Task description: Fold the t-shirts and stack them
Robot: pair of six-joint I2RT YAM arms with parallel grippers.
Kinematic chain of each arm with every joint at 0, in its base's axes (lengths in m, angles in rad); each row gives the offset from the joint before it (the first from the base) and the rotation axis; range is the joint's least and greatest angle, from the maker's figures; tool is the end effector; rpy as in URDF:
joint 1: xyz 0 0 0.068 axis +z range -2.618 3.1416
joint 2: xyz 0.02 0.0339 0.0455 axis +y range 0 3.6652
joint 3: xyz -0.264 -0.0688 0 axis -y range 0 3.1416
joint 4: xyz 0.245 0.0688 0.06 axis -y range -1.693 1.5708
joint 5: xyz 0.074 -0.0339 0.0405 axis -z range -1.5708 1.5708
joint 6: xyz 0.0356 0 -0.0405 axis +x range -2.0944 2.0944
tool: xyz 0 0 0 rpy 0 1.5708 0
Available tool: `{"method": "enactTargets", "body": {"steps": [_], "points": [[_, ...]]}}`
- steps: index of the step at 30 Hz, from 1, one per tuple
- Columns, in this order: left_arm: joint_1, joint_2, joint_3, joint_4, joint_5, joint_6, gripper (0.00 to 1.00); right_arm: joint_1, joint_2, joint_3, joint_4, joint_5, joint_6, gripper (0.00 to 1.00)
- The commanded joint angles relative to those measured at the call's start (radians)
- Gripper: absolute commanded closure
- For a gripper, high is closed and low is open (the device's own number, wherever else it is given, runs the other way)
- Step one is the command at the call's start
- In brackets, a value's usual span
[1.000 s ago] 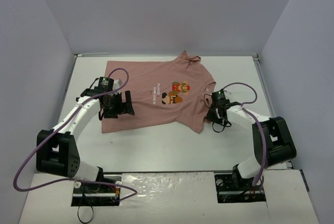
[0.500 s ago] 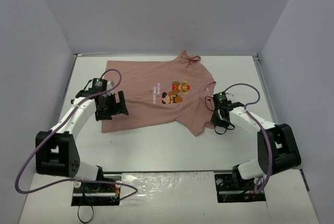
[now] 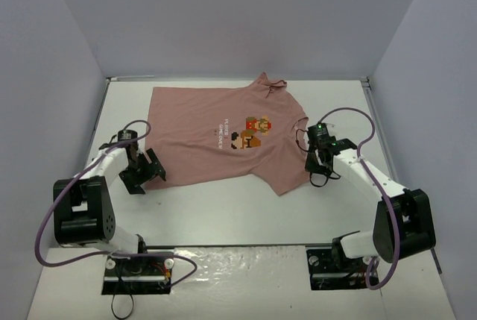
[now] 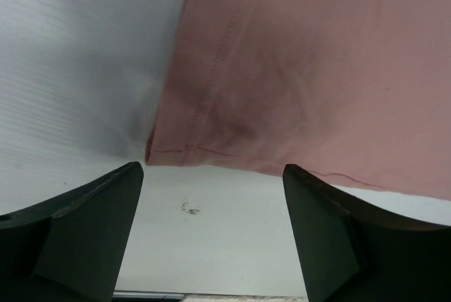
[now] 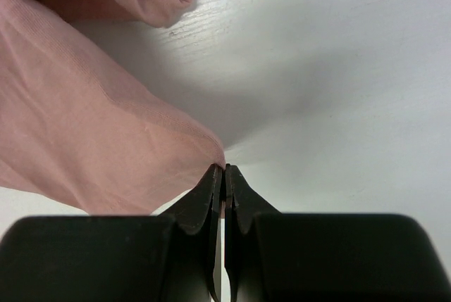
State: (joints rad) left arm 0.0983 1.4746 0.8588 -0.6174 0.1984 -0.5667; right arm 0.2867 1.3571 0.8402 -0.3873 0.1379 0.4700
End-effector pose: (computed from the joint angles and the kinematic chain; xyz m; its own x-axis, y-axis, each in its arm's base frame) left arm 0.2648 0.0191 0.1810 -0.7754 -0.6053 -0.1796 -0.5305 0.7788 -0.3347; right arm 0.2644 0.0729 0.2167 -0.7620 0.2430 -0.6002 0.1644 0.9691 0.1837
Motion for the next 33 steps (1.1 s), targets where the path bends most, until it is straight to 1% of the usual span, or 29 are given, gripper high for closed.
{"method": "enactTargets", "body": {"steps": [1,4,6,7,9,11,13,14,15,19,21,23,28,33], "points": [[0.018,0.011,-0.015,0.048,-0.036,-0.061,0.25,-0.009,-0.034,0.025,-0.030,0.017,-0.035,1.00],[0.018,0.039,-0.021,0.062,-0.046,-0.069,0.29,-0.010,-0.032,0.020,-0.030,0.018,-0.047,1.00],[0.018,0.053,-0.021,0.074,-0.052,-0.074,0.35,-0.012,-0.034,0.018,-0.031,0.016,-0.052,1.00],[0.018,0.056,-0.021,0.078,-0.056,-0.077,0.40,-0.013,-0.036,0.017,-0.032,0.016,-0.055,1.00],[0.018,0.058,-0.018,0.083,-0.072,-0.079,0.54,-0.017,-0.041,0.015,-0.034,0.016,-0.064,1.00],[0.024,0.058,-0.006,0.085,-0.090,-0.074,0.72,-0.028,-0.042,0.013,-0.040,0.016,-0.075,1.00],[0.031,0.058,0.011,0.083,-0.094,-0.061,0.84,-0.048,-0.045,0.015,-0.047,0.014,-0.088,1.00],[0.042,0.059,0.025,0.077,-0.096,-0.050,0.98,-0.068,-0.051,0.021,-0.061,0.014,-0.096,1.00],[0.044,0.053,0.045,0.071,-0.098,-0.043,0.99,-0.079,-0.059,0.032,-0.070,0.003,-0.101,1.00],[0.046,0.004,0.132,0.035,-0.115,-0.016,1.00,-0.108,-0.074,0.100,-0.146,-0.012,-0.119,1.00],[0.046,-0.030,0.157,0.018,-0.117,-0.009,1.00,-0.109,-0.076,0.158,-0.190,-0.028,-0.126,1.00],[0.047,-0.058,0.167,0.007,-0.120,-0.007,1.00,-0.107,-0.087,0.165,-0.225,-0.076,-0.114,1.00],[0.047,-0.119,0.119,-0.005,-0.104,-0.013,1.00,-0.104,-0.150,0.100,-0.306,-0.169,-0.047,1.00],[0.047,-0.162,0.057,-0.015,-0.093,-0.016,1.00,-0.101,-0.239,0.051,-0.409,-0.161,0.012,1.00]]}}
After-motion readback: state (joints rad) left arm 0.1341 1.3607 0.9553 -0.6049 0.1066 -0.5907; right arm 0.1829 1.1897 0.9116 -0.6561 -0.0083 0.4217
